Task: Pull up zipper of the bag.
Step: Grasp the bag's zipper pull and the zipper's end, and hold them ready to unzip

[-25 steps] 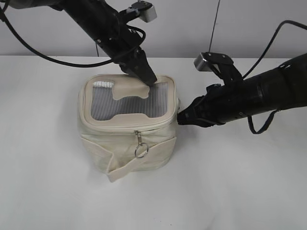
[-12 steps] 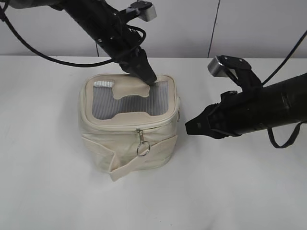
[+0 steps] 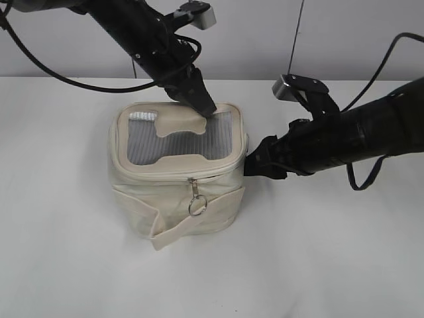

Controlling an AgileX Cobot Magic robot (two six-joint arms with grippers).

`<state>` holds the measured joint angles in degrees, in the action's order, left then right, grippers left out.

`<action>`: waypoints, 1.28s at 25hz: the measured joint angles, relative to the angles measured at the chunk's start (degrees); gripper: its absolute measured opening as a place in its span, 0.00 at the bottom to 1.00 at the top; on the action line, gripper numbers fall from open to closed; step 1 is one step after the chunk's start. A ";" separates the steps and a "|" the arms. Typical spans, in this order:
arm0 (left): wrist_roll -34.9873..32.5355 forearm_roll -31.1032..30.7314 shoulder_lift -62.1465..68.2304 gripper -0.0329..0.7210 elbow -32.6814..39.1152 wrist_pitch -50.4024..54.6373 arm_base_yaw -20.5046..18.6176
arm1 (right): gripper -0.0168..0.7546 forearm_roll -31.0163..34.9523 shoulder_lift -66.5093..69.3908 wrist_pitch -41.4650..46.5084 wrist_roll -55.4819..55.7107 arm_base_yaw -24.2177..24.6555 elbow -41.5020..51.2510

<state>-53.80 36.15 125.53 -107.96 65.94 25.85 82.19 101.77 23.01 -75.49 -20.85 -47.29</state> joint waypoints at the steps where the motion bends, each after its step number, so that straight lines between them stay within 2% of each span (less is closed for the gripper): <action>1: 0.00 0.00 0.00 0.10 0.00 -0.06 0.00 | 0.53 0.12 0.78 0.06 0.00 0.00 -0.77; 7: 0.00 -0.31 0.00 0.10 0.00 -0.49 0.00 | 0.50 0.14 5.71 0.06 0.00 0.12 -6.84; 9: 0.00 -0.32 0.00 0.10 0.00 -0.66 -0.05 | 0.33 0.50 7.29 0.12 0.00 0.12 -8.11; 10: 0.00 -0.27 0.00 0.10 0.00 -0.66 -0.05 | 0.18 0.62 7.58 0.19 0.00 0.07 -8.43; 12: 0.00 -0.27 0.00 0.10 0.00 -0.77 -0.05 | 0.06 0.66 7.65 0.84 0.00 0.02 -8.52; 13: 0.00 -0.33 0.00 0.10 0.00 -0.82 -0.05 | 0.03 0.66 7.37 0.97 0.00 0.02 -8.42; 23: 0.05 -0.27 0.00 0.10 0.00 -0.86 0.00 | 0.03 1.76 -4.31 1.18 0.27 -0.04 3.92; 29: 0.68 -0.21 0.00 0.10 0.00 -0.93 0.00 | 0.03 2.03 -6.64 4.61 0.33 -0.33 5.09; 32: 1.85 -0.27 0.00 0.10 0.00 -0.98 0.00 | 0.03 1.68 -6.64 4.75 0.44 -3.02 5.09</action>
<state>-51.95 35.88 125.53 -107.96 64.97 25.85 83.87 95.12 27.76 -75.05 -23.87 -42.20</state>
